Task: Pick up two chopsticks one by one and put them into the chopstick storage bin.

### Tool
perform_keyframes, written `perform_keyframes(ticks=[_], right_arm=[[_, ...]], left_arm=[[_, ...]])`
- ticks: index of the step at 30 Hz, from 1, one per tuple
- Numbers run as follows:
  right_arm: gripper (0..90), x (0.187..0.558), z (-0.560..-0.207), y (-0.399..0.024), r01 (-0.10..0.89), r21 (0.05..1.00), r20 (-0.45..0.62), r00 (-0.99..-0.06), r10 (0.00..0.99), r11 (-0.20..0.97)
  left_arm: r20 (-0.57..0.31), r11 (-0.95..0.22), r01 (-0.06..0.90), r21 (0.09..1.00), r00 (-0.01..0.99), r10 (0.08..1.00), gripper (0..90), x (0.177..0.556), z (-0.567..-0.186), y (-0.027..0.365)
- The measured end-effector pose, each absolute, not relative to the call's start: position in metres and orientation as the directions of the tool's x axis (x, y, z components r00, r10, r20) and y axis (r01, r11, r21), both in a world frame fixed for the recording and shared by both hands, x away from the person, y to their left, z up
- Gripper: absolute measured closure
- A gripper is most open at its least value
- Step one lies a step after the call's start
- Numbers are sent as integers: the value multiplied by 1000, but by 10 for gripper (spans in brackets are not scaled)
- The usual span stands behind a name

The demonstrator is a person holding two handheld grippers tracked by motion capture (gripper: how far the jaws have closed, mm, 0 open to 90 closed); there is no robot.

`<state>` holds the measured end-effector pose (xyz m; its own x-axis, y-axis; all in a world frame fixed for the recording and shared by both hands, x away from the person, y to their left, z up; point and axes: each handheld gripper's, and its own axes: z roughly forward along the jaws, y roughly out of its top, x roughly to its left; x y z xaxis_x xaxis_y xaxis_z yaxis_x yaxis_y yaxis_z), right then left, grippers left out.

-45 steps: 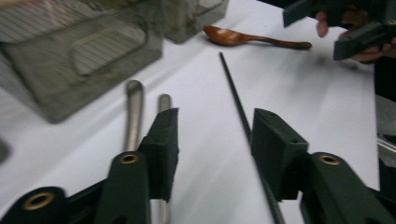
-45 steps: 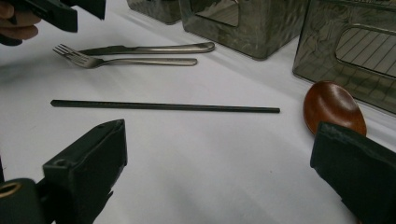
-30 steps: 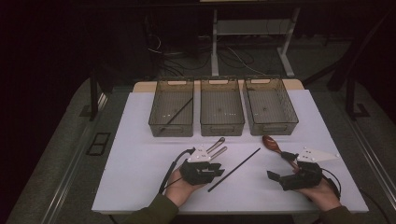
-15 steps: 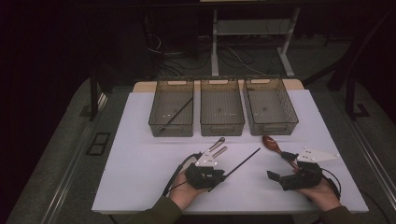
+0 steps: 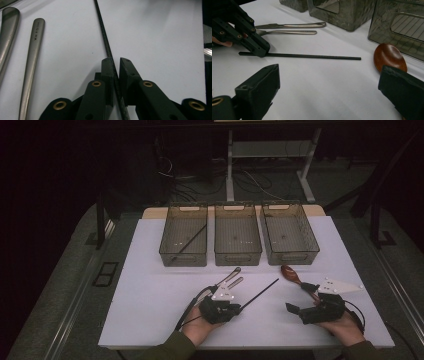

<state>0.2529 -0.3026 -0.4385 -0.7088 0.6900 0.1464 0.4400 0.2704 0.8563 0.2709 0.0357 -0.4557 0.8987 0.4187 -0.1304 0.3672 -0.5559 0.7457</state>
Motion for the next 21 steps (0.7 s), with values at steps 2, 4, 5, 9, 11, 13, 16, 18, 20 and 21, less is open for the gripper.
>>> perform_keyframes(ticks=[2,4,5,9,11,13,16,18,20,21], right_arm=[[32,253,-439,-303,440,856,147,-709,690,270],[32,253,-438,-303,441,857,147,-707,692,268],[32,253,-438,-303,441,856,148,-708,691,269],[32,253,-439,-303,440,856,146,-708,691,271],[32,253,-439,-303,440,856,146,-708,691,270],[32,253,-438,-303,440,857,147,-708,691,269],[32,253,-438,-303,440,857,146,-708,691,270],[32,253,-438,-303,439,857,146,-708,691,269],[32,253,-438,-303,440,857,147,-707,691,268],[32,253,-438,-303,439,858,147,-707,691,266]], left_arm=[[-124,-563,361,743,901,415,821,271,-455,36],[-114,-566,357,743,900,420,824,271,-455,36],[-111,-566,357,743,900,422,825,271,-455,36],[-82,-575,349,740,895,439,835,271,-454,37],[-74,-583,347,735,895,439,841,272,-454,38],[-94,-566,368,738,886,453,844,273,-454,38],[-85,-573,363,735,888,453,847,274,-454,39],[-84,-571,363,736,887,455,848,275,-454,40],[-96,-565,370,738,885,455,849,276,-454,41],[-100,-563,372,738,885,454,849,276,-453,42]])
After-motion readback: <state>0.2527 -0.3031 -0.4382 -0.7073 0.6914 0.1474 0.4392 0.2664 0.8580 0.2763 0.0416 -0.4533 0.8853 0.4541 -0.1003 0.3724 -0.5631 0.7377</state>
